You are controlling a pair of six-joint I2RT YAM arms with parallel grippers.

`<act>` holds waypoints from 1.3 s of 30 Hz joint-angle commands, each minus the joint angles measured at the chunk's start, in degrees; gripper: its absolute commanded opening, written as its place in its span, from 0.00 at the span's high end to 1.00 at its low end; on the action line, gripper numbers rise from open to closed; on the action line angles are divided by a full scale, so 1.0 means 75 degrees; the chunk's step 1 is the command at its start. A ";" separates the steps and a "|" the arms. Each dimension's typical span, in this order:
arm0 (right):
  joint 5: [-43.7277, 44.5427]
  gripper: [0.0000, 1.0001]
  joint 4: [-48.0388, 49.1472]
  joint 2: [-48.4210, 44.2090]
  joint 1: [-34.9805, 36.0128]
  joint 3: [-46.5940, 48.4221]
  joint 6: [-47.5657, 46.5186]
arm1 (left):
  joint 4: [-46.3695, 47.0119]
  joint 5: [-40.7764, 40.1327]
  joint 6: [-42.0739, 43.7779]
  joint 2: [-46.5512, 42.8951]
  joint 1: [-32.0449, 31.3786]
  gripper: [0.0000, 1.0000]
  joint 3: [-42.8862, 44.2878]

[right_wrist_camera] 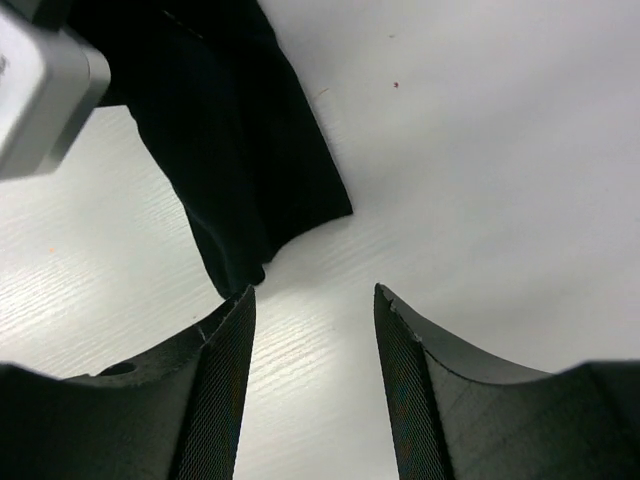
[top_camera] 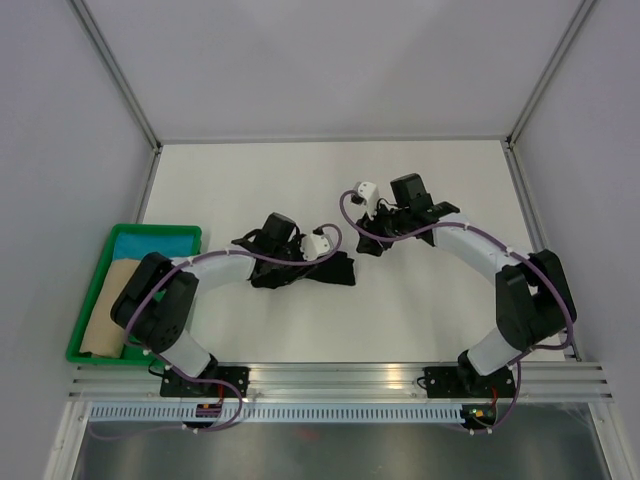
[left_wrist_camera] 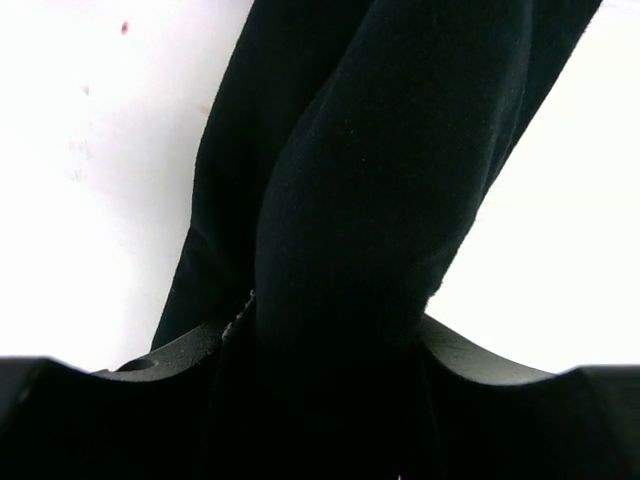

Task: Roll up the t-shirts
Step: Place the rolled tshirt into the container

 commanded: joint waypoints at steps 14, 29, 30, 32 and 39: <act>0.0602 0.42 0.1454 -0.1636 -0.0028 -0.0780 0.1054 | -0.1802 0.0106 -0.1693 -0.1218 0.2031 0.98 0.1120; 0.0321 0.40 0.1862 -0.2584 -0.0016 -0.1189 0.1405 | -0.3617 -0.0408 -0.1578 -0.2671 0.5276 0.98 0.2797; 0.0251 0.39 0.1910 -0.2654 -0.0016 -0.1294 0.1429 | -0.3723 -0.0653 -0.1483 -0.2801 0.5695 0.98 0.2785; 0.0181 0.39 0.2027 -0.2795 -0.0016 -0.1412 0.1523 | -0.4190 -0.0936 -0.1308 -0.3071 0.6351 0.98 0.2715; -0.0183 0.38 0.2343 -0.3112 0.0007 -0.1611 0.1816 | -0.4487 -0.0762 -0.1236 -0.4137 0.8310 0.98 0.0927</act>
